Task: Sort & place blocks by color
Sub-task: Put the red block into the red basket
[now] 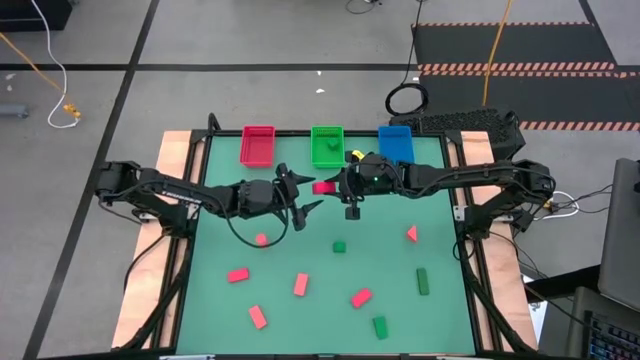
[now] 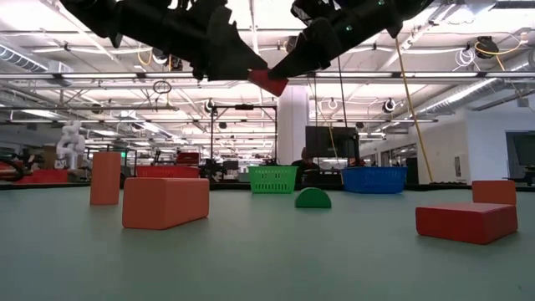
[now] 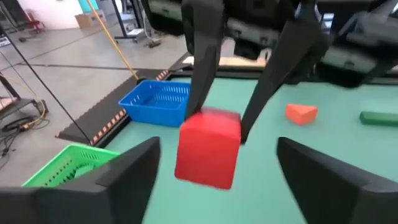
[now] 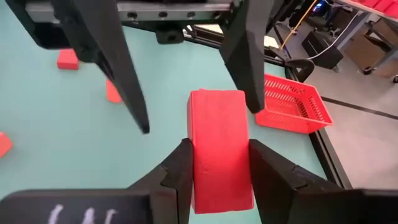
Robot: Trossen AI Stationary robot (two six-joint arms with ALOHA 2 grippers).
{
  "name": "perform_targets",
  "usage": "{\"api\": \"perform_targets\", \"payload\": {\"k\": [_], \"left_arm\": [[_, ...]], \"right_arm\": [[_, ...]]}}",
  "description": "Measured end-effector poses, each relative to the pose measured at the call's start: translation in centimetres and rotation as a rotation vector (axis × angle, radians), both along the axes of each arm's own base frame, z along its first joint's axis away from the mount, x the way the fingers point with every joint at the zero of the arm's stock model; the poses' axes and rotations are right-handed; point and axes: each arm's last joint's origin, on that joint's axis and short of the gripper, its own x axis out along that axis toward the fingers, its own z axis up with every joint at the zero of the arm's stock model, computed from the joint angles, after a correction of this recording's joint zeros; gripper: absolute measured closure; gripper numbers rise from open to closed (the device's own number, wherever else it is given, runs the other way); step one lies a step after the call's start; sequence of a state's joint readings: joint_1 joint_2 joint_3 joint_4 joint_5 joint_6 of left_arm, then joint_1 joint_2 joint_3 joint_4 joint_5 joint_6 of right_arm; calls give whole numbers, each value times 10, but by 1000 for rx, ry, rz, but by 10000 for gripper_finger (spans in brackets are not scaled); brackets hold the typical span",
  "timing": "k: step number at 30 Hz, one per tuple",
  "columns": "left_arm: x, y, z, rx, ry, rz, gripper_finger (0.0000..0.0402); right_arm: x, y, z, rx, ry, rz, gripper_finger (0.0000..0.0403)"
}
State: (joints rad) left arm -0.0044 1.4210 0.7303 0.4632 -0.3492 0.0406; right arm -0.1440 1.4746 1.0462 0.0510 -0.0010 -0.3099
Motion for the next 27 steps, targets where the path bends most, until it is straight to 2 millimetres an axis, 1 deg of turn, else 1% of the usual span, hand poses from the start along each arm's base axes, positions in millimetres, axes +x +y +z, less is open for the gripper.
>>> {"api": "perform_targets", "payload": {"k": [3, 7, 8, 11, 17, 20, 22, 24, 27], "left_arm": [[0, 0, 0, 0, 3, 0, 159], [-1, 1, -2, 4, 26, 2, 275], [-1, 1, -2, 3, 28, -1, 281], [-1, 2, -2, -2, 26, -19, 281], [0, 2, -2, -16, 16, -19, 281], [-1, 2, -3, -26, 26, -9, 281], [-4, 4, -4, -26, 52, 34, 281], [-8, 6, -5, -28, 93, 127, 281], [-23, 11, -5, -30, 170, 278, 281]], "right_arm": [[0, 0, 0, 1, 2, 0, 292], [0, 0, -1, 9, 8, 2, 292], [0, 0, -1, 15, 10, 5, 292], [0, 0, -1, 17, 9, 1, 290], [0, 0, 1, 28, -11, -16, 238], [0, 0, 0, 28, 0, -23, 219], [-2, -1, -1, 11, 17, -63, 210], [-3, -3, -1, -11, 28, -110, 202], [-5, -5, -1, -39, 46, -180, 191]]}}
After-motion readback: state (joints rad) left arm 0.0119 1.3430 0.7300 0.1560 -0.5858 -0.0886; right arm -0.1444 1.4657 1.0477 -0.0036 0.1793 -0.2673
